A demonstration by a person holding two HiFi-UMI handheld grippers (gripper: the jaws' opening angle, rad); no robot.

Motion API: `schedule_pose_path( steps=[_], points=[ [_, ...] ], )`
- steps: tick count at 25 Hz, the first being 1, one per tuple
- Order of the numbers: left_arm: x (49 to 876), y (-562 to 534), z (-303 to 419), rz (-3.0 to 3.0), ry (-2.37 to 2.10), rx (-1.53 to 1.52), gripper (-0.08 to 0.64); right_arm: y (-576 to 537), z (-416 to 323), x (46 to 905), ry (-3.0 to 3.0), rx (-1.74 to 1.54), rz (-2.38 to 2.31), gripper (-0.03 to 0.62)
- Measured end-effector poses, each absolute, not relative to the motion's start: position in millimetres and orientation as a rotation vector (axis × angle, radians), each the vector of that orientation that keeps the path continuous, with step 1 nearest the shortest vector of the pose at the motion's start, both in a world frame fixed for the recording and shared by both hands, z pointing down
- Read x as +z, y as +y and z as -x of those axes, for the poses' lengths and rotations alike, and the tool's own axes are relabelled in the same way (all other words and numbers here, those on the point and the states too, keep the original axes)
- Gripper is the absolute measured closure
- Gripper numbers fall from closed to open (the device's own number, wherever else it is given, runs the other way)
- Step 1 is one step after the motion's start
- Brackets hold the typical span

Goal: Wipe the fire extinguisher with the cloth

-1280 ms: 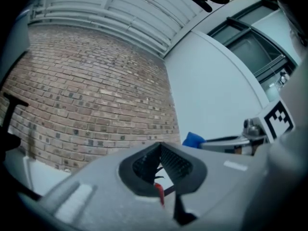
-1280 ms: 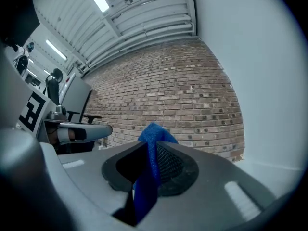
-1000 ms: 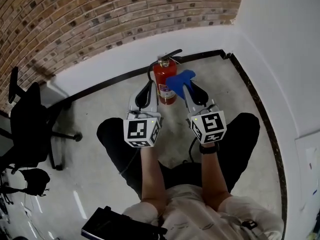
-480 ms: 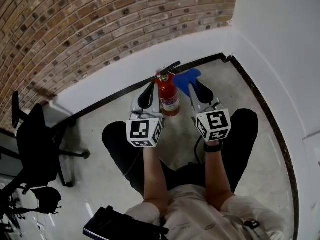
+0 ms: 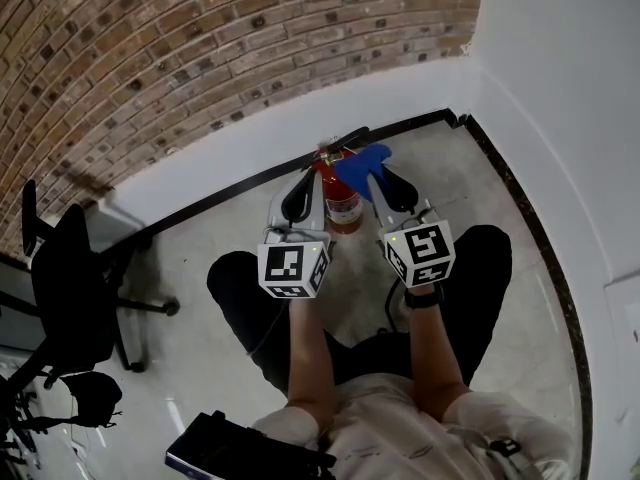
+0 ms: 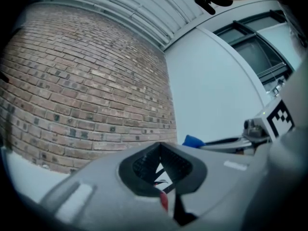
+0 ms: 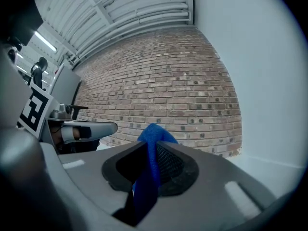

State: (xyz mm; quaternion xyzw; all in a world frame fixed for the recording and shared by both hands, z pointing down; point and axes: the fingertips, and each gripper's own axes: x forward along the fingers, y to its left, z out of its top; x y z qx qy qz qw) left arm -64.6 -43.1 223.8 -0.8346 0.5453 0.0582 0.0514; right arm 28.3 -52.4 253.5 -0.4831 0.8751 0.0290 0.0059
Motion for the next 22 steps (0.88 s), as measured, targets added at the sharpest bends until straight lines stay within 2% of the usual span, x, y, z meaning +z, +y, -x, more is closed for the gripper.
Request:
schedule_pose_path(
  steps=[9, 22],
  points=[
    [229, -54, 90, 2.487, 1.757, 0.178, 0.56, -71, -5, 275, 2.836, 0.062, 1.488, 0.529],
    [262, -92, 138, 2.497, 1.859, 0.155, 0.56, -145, 50, 379, 3.056, -0.029, 1.707, 0.529]
  ],
)
